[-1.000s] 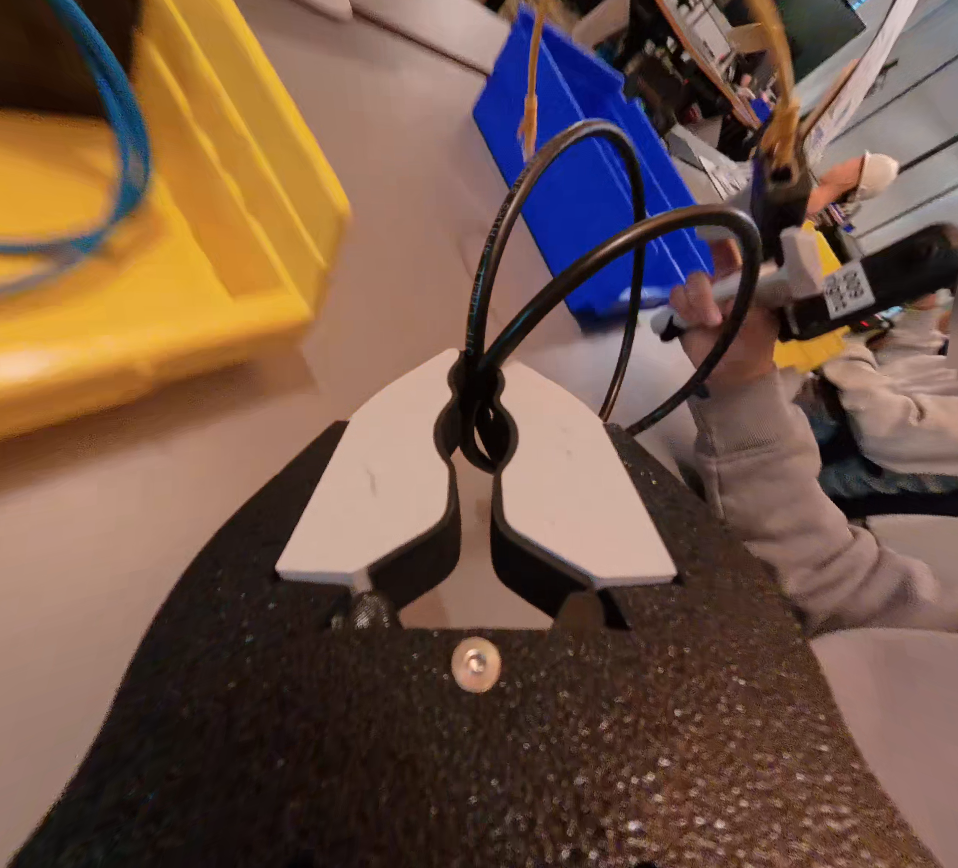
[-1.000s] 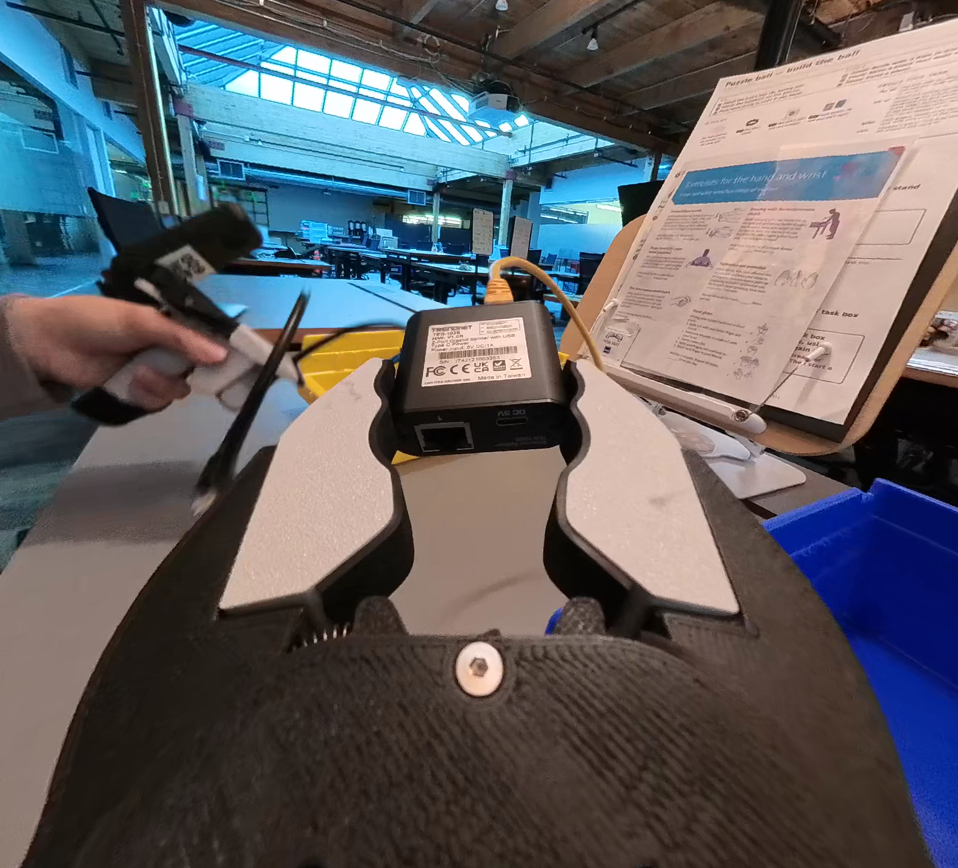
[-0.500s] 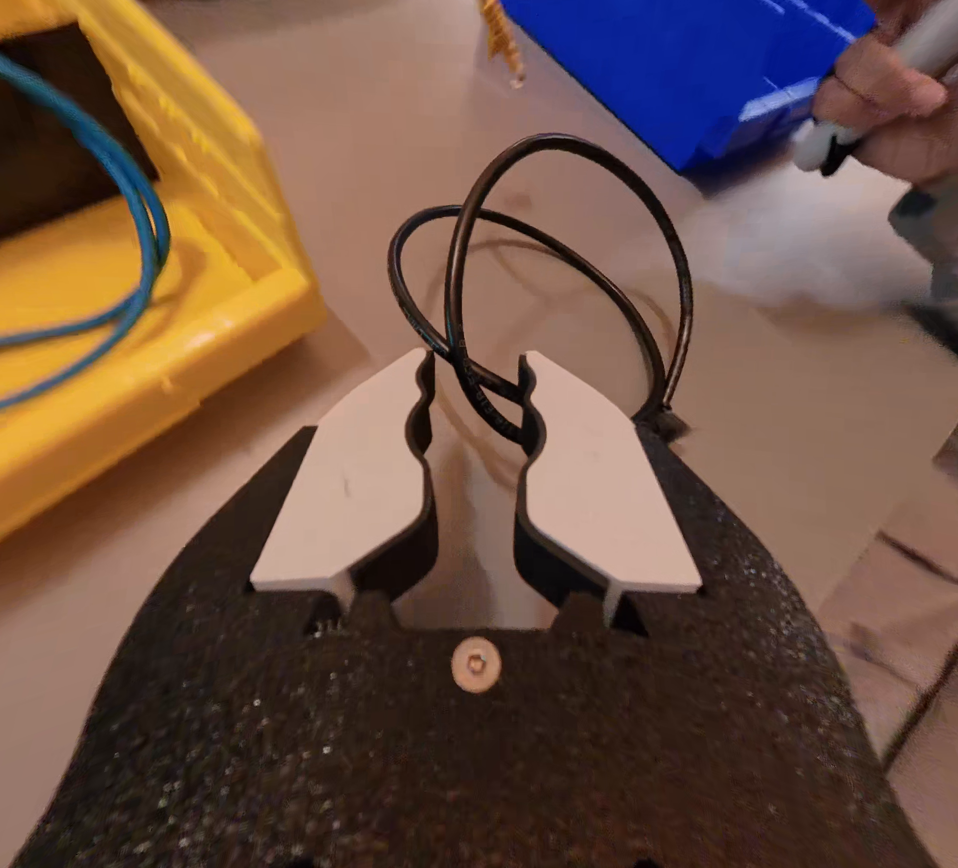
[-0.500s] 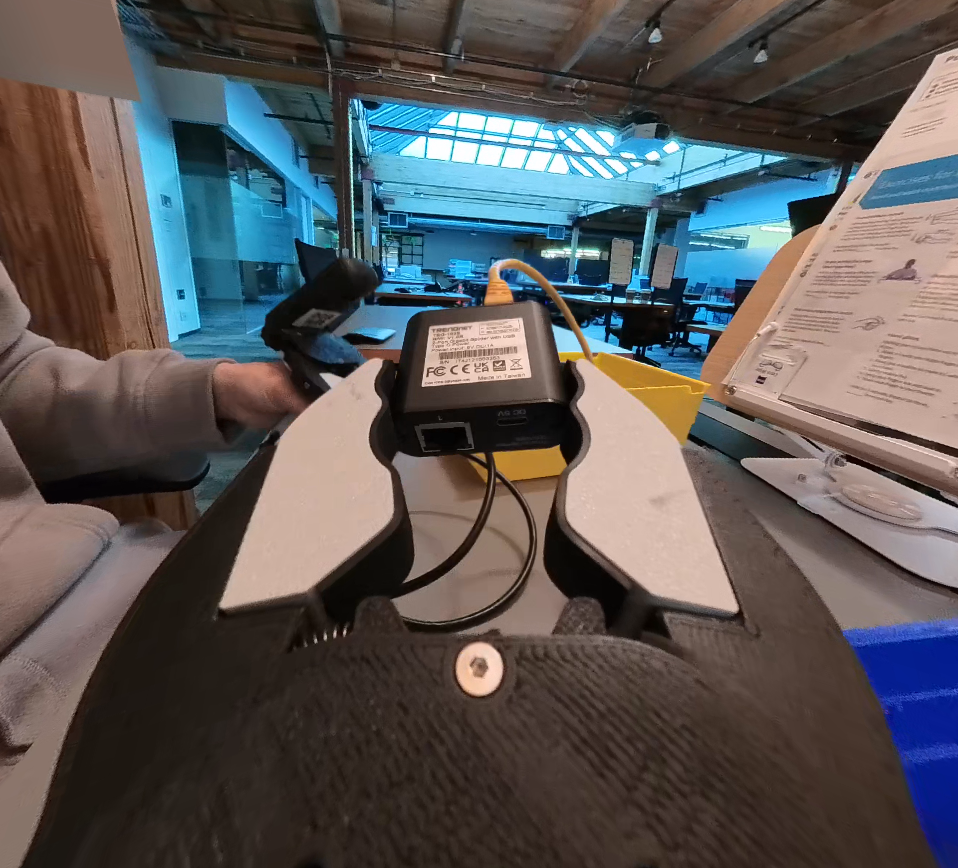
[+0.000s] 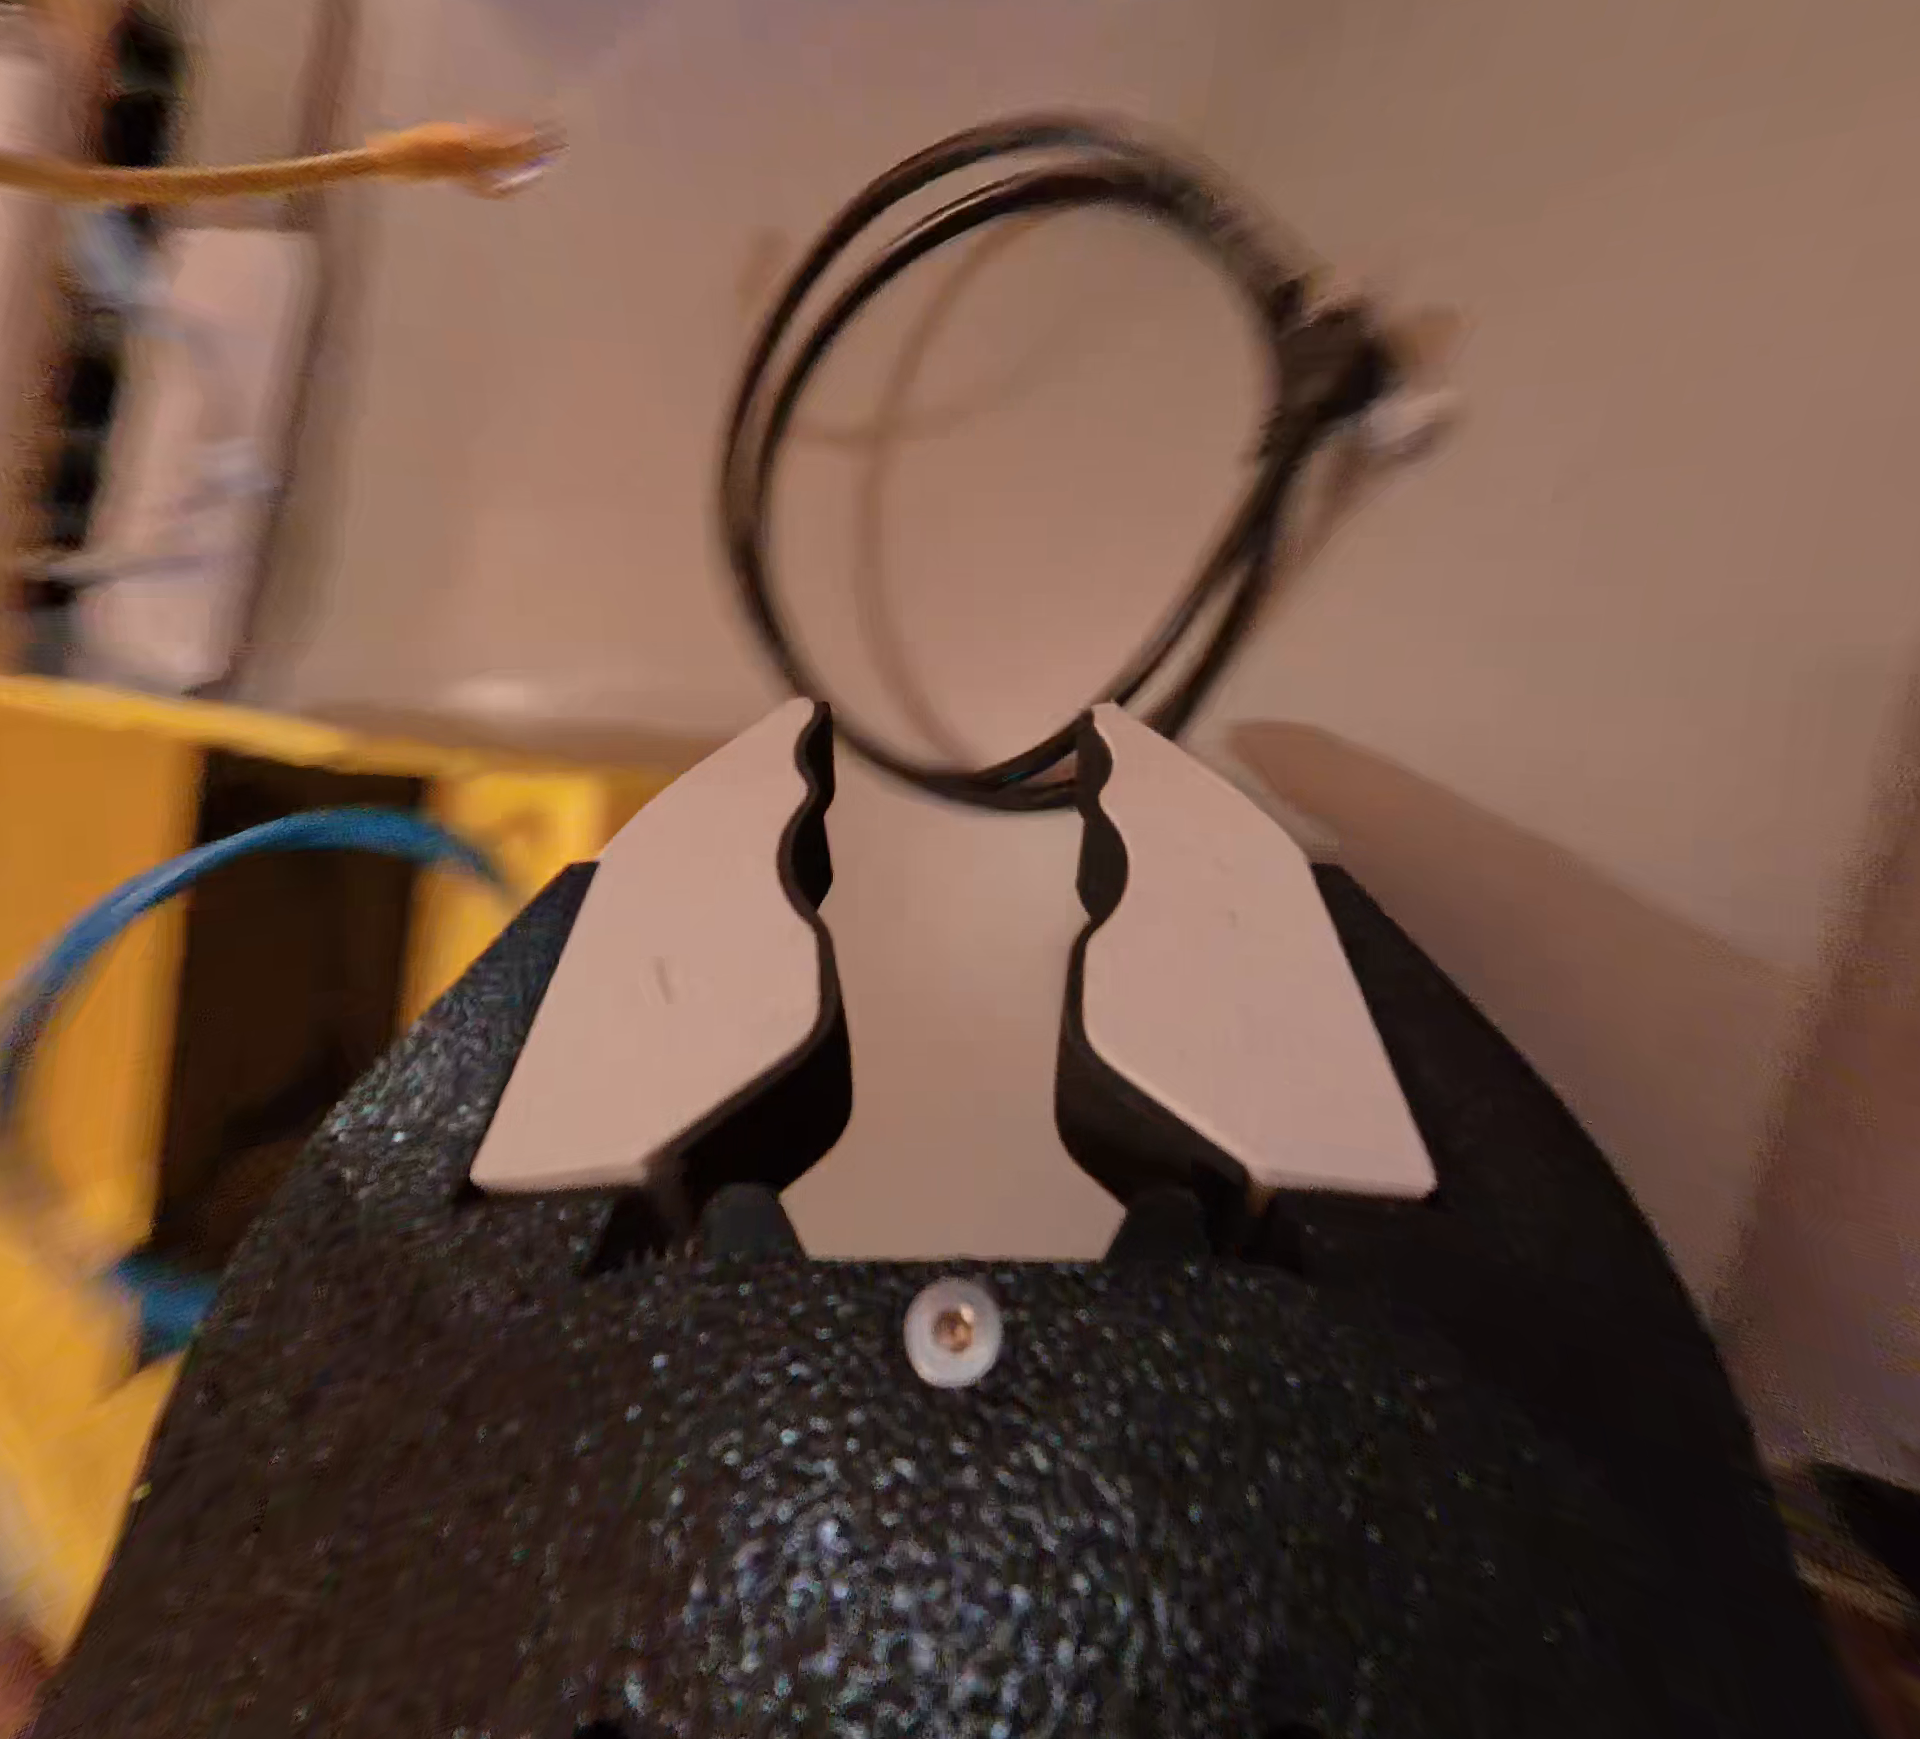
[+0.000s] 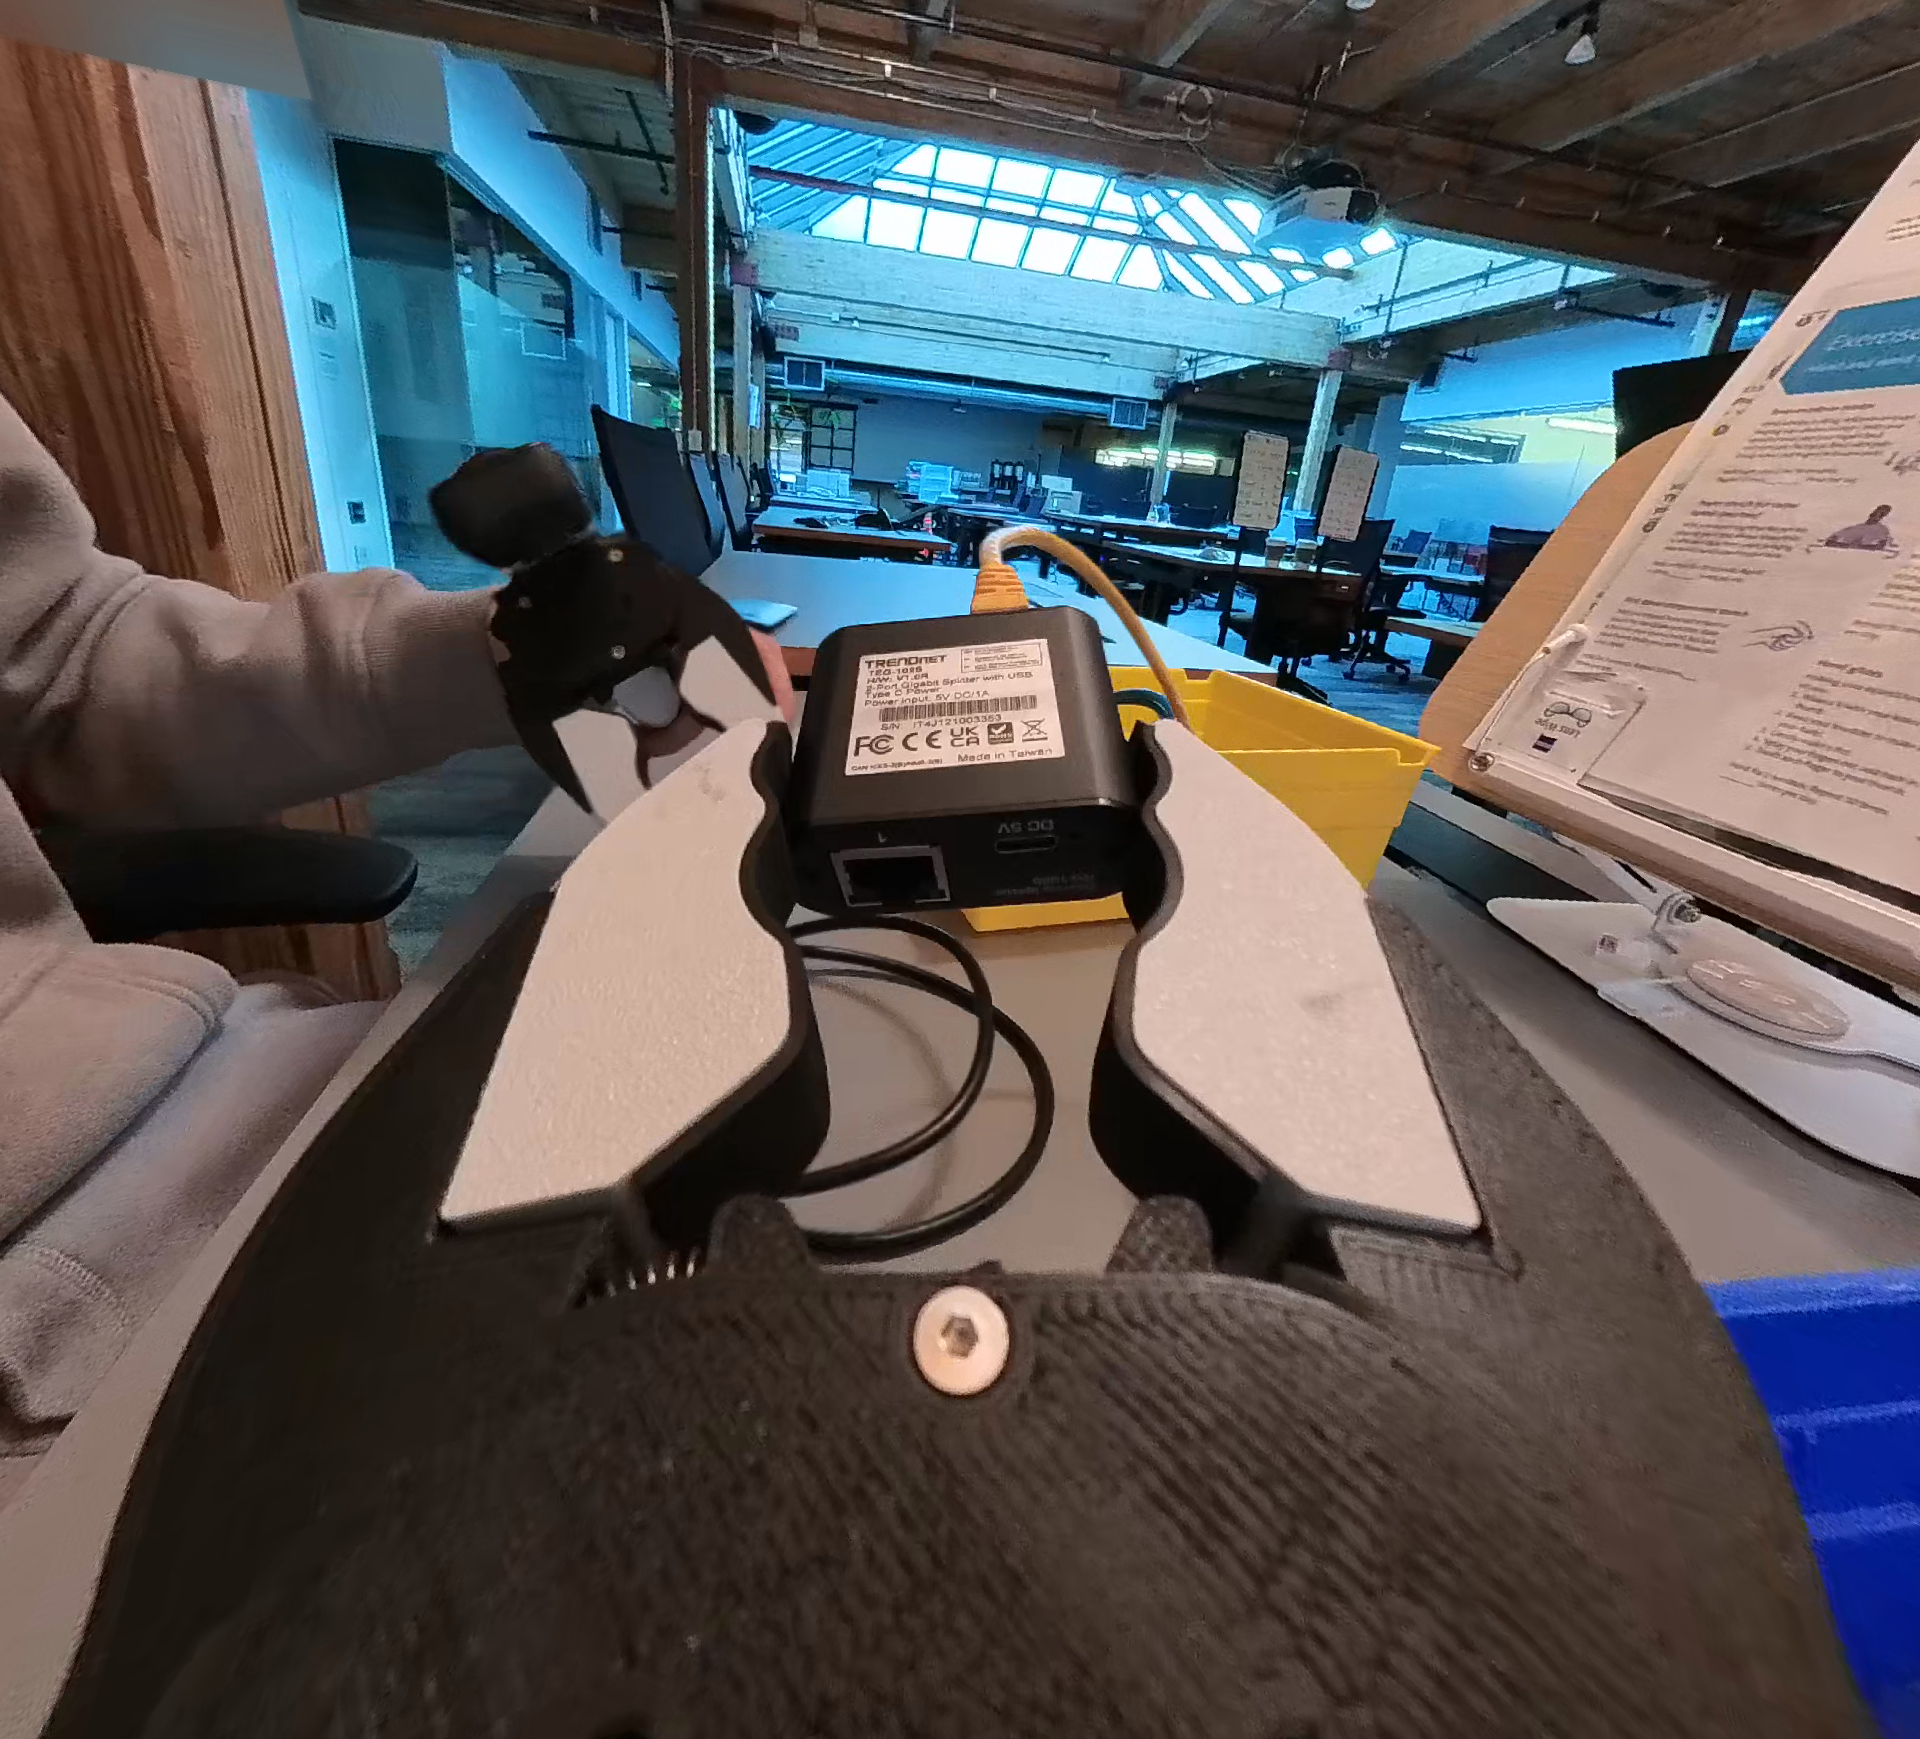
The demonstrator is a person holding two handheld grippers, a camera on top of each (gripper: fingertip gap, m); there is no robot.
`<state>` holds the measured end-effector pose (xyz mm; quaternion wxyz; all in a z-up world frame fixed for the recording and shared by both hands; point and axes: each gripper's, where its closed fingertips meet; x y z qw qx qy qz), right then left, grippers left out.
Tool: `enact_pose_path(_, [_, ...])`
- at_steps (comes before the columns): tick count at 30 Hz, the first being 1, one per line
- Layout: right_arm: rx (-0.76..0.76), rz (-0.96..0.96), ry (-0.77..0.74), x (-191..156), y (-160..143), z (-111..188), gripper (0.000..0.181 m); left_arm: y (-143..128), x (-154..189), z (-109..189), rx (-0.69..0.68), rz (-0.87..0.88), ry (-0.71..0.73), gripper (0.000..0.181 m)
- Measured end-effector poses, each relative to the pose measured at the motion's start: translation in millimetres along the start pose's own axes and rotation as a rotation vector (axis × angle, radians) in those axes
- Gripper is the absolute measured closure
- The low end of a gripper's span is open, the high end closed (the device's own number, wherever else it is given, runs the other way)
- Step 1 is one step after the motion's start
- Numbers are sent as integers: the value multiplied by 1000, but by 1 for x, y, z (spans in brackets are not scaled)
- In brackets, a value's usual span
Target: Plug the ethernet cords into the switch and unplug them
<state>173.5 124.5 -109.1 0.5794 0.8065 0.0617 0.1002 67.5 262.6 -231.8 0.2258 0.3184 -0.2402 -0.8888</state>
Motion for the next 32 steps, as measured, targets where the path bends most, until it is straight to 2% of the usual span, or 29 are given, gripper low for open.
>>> enact_pose_path(1, [1, -1, 4, -1, 0, 0, 119, 9, 17, -2, 57, 43, -123, 139])
enact_pose_path(3, [1, -1, 5, -1, 0, 0, 119, 29, 40, -4, 180, 98, -304, 143])
enact_pose_path(7, [0, -3, 23, -4, -1, -1, 119, 40, 51, -17, 261, 182, -471, 148])
enact_pose_path(9, [-1, 2, 27, -5, -1, -1, 119, 38, 58, -21, 252, 238, -591, 157])
enact_pose_path(13, [0, 2, 33, -5, -3, 0, 119, 31, 67, -33, 202, 280, -687, 160])
enact_pose_path(15, [-8, 6, 33, -5, -5, 0, 119, 32, 68, -36, 203, 256, -666, 172])
enact_pose_path(20, [-30, 5, 44, -7, -10, -1, 119, 40, 48, -38, 147, 198, -484, 173])
enact_pose_path(29, [-103, 15, 72, -16, -28, -12, 119, 84, 2, -7, 49, 131, -256, 173])
enact_pose_path(32, [-124, 22, 86, -20, -32, -15, 119, 98, -7, -2, 45, 133, -232, 173])
Point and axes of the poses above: each gripper's, where its closed fingertips meet, z back along the fingers, y out of its top, x = y × z across the jaws, and after that the axes turned 4 degrees about x, right-handed
